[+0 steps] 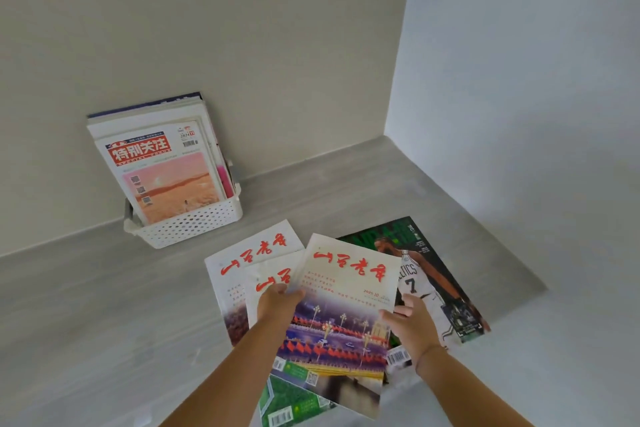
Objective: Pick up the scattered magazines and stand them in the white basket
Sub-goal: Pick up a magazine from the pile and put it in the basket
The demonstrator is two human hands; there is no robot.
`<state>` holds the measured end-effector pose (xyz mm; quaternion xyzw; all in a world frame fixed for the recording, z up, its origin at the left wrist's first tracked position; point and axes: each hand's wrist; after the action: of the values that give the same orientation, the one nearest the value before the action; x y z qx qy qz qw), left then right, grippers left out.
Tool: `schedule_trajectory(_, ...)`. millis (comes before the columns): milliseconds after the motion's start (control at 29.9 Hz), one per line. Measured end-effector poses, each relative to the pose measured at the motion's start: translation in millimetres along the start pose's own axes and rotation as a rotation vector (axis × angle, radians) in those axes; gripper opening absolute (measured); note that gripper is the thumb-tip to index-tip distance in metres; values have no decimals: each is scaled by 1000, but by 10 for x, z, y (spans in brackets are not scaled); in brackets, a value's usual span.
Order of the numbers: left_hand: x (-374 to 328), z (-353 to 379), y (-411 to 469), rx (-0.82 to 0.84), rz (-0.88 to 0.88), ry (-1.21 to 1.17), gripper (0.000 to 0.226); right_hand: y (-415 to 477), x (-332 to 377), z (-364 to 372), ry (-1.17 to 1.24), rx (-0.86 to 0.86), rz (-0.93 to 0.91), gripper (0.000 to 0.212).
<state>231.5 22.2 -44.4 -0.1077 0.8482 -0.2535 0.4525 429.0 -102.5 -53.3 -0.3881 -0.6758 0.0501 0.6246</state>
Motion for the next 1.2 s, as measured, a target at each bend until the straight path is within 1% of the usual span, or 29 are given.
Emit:
schedule_trajectory(67,-21,-18,41,49,-40,3,35,6,7,8,39,15,31,73)
schedule_trajectory(200,-16,-64,37,176,-93,-100,30,41,20,26,81,63,68,74)
schedule_trajectory(301,-7,-102,13,201,2,-90,29,43,48,54,63,75,61,74)
schedule_trajectory(401,-94,-221,-49,226,118,-151,18,63,124,81,58,77,21,73)
schedule_trajectory(434,-132,-271,-58,245,150,-172,15,81,165,95,68,77,1,70)
schedule_trajectory(501,-227,-391,-71,293,207,-215,17,101,280,141,93,101,-42,61)
schedule_trajectory(601,-378,-617,-45,322,248,-272,19,138,494,239,83,206,-122,34)
schedule_trajectory(635,-425,-704,-32,307,248,-288,18,160,572,277,69,231,-137,26)
schedule_trajectory(668,-467,-800,-9,282,246,-308,17,195,655,319,49,238,-145,22)
schedule_trajectory(735,-524,-1019,86,207,260,-334,16,271,863,433,-14,229,-173,21)
schedule_trajectory(802,-570,-1297,214,104,262,-322,18,347,1160,610,-93,236,-259,17)
schedule_trajectory(902,-631,-1804,420,-73,264,-348,26,484,1734,983,-85,250,-382,14)
schedule_trajectory(1002,-738,-2343,618,-198,306,-455,31,603,2339,1422,-73,276,-504,15)
schedule_trajectory(1102,-843,-2824,814,-304,291,-496,27,678,2842,1882,-130,271,-623,13)
schedule_trajectory(1203,-906,-3207,1012,-379,353,-472,20,782,3193,2328,-191,233,-714,8)
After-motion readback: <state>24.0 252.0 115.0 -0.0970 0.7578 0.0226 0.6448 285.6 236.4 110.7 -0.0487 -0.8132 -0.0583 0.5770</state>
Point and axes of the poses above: each hand's wrist, its own y-axis towards the middle knuckle, its own z-axis out of the palm, x = y × z, and after that the axes turned 3 degrees about x, right-handed
